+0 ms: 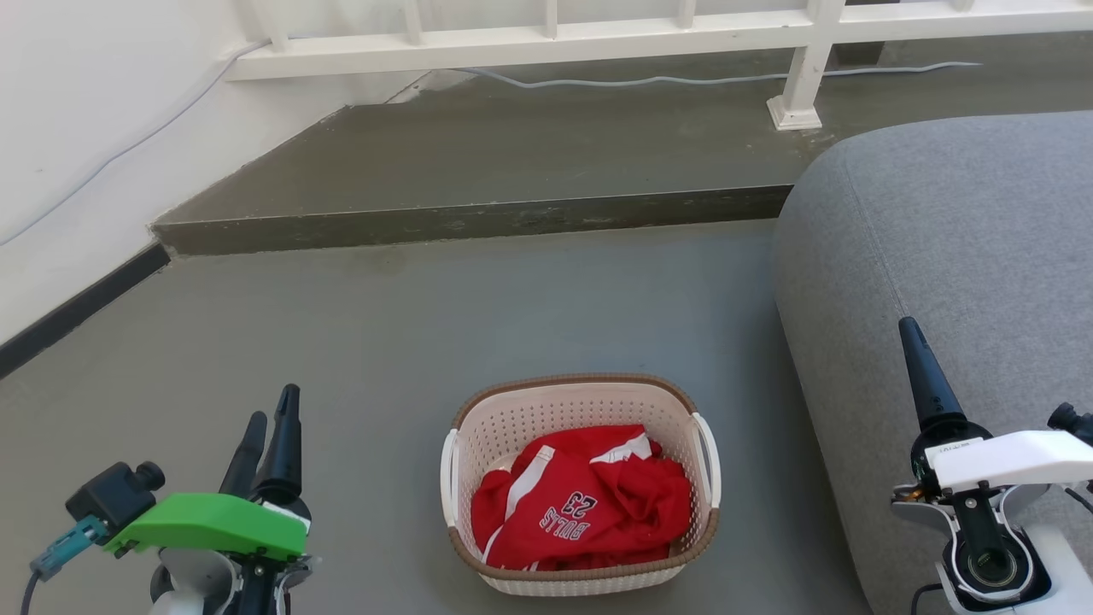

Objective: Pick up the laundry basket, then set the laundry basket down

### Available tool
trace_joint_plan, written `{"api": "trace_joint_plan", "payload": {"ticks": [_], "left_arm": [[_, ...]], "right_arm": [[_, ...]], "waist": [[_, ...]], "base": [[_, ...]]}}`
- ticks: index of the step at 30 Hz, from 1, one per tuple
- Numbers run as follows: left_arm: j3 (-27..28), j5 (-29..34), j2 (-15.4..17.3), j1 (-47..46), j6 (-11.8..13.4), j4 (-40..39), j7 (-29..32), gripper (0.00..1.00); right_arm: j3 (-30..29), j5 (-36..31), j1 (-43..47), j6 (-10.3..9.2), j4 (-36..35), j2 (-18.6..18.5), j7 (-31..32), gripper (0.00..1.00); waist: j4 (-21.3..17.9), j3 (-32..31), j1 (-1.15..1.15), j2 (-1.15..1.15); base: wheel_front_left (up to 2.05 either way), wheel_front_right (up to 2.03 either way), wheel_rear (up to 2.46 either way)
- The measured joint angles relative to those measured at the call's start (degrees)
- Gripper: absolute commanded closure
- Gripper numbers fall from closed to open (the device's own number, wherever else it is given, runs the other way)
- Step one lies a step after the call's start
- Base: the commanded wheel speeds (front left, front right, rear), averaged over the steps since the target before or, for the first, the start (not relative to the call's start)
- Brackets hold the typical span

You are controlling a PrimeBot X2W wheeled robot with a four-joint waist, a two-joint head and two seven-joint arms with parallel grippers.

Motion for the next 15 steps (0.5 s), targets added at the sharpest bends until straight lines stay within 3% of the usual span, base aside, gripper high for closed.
{"api": "trace_joint_plan", "payload": {"ticks": [15], "left_arm": [[-3.9, 17.6, 1.0, -0.8, 2.1, -0.6, -2.9, 0.00]], "right_arm": [[-0.1, -16.5, -1.1, -0.10, 0.3, -1.6, -2.9, 0.00]], "waist": [[-0.3, 0.2, 0.00, 0.00]], "base": [[0.00, 0.00, 0.00]]}}
